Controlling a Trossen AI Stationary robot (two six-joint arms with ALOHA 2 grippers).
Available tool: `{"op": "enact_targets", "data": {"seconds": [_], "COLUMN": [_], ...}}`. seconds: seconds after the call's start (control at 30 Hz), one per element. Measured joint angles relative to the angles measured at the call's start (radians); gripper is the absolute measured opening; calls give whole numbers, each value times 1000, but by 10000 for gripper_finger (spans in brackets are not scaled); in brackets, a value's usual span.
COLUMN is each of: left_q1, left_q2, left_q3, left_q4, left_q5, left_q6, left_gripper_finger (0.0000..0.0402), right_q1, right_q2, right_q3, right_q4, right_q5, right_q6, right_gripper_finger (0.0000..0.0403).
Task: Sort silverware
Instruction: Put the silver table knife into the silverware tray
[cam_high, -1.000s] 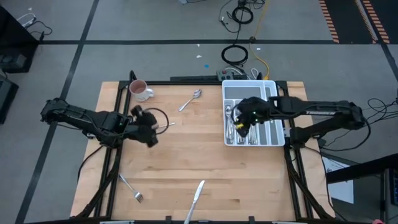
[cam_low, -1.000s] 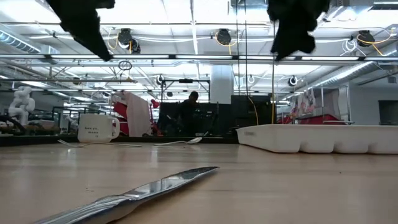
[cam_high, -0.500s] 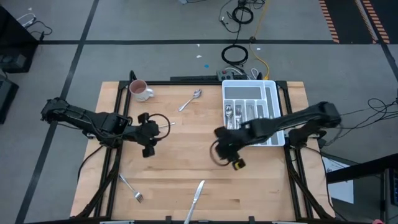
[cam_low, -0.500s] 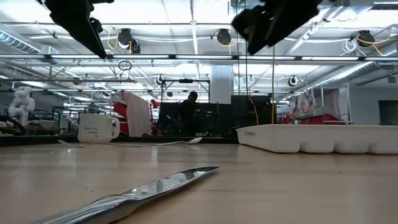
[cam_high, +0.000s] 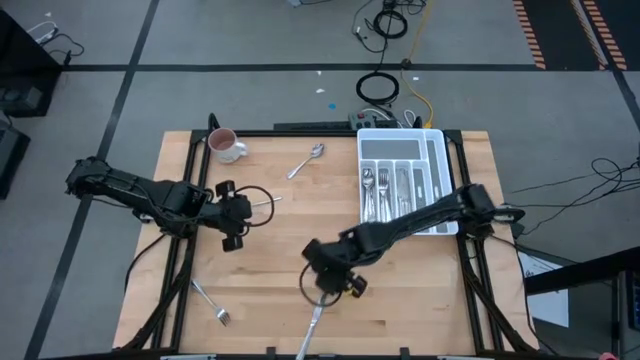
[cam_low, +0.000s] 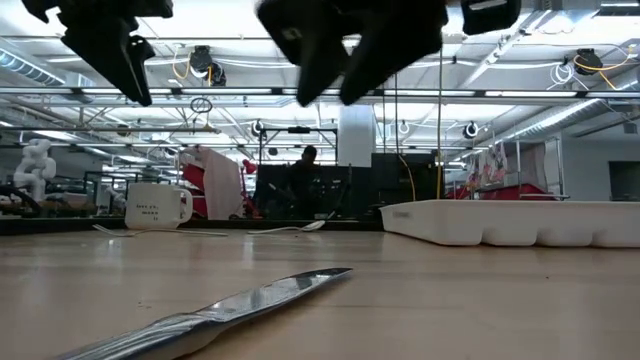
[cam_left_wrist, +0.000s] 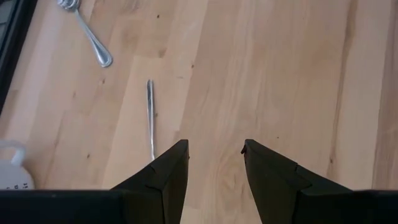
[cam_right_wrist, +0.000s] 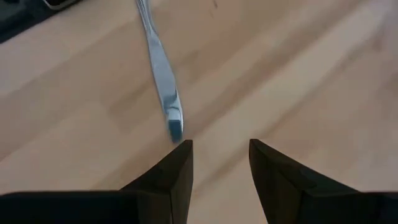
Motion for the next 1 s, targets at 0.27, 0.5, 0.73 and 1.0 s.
{"op": "enact_targets", "data": {"seconds": [0.27,0.5,0.73,1.0], "left_q1": [0,0,0,0], "left_q2": [0,0,0,0], "left_q3": [0,0,0,0], "left_q4": [-9,-8,-8,-9], "left_q5": [-19,-56,-62,-63], "left_q6": [-6,-33,-87,-139], "left_gripper_finger": [162,162,162,162], "right_q1": [64,128,184,196], "right_q2": [162,270,300,316], "right_q3": [185,286,299,300], "right_q4": [2,2,103,204], "right_q5": [0,-3,5,39], "right_q6": [-42,-120,-142,-91], "right_gripper_finger": [144,144,144,144]}}
